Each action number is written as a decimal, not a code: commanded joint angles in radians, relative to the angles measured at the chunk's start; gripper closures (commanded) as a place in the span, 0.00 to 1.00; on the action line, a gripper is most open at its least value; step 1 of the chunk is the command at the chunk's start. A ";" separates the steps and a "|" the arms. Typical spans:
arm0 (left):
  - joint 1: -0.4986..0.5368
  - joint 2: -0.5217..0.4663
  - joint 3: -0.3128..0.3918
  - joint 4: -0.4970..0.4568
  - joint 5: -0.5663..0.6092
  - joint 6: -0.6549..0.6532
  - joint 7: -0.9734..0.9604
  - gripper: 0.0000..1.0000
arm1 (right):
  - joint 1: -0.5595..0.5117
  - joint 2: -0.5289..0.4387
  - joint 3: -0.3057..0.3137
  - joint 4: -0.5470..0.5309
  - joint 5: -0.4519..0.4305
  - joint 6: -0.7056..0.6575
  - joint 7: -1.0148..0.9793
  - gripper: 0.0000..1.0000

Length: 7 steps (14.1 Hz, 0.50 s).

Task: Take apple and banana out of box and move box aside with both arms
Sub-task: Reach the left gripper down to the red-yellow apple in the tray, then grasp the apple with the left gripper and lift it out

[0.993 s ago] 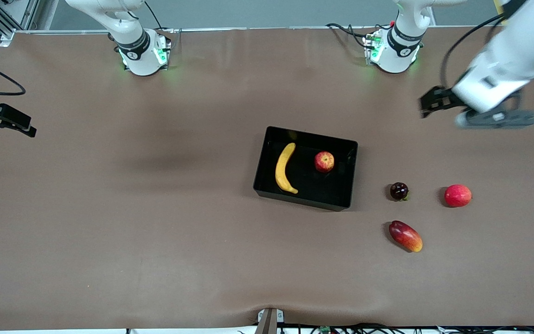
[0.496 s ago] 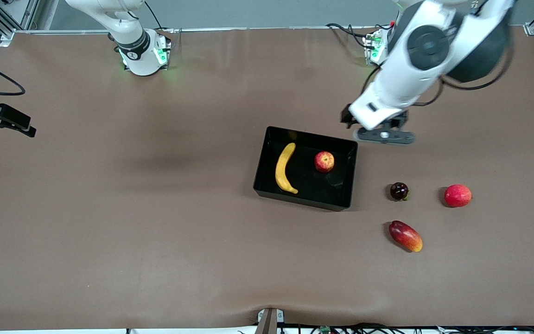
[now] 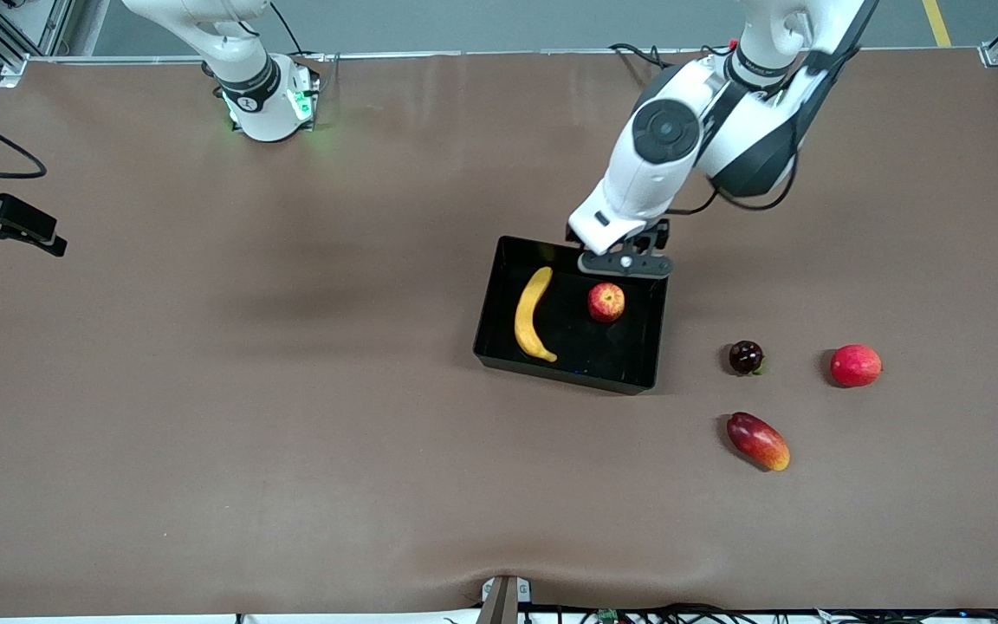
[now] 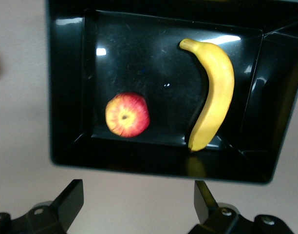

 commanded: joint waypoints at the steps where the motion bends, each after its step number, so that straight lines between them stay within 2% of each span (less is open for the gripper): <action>1: -0.003 0.074 -0.003 0.013 0.096 0.038 -0.036 0.00 | -0.012 0.006 0.006 0.018 -0.014 -0.013 -0.003 0.00; 5: -0.011 0.160 -0.003 0.008 0.211 0.056 -0.108 0.00 | -0.013 0.006 0.006 0.018 -0.014 -0.013 -0.004 0.00; 7: -0.011 0.188 -0.003 0.011 0.230 0.062 -0.150 0.00 | -0.013 0.008 0.006 0.021 -0.015 -0.012 -0.006 0.00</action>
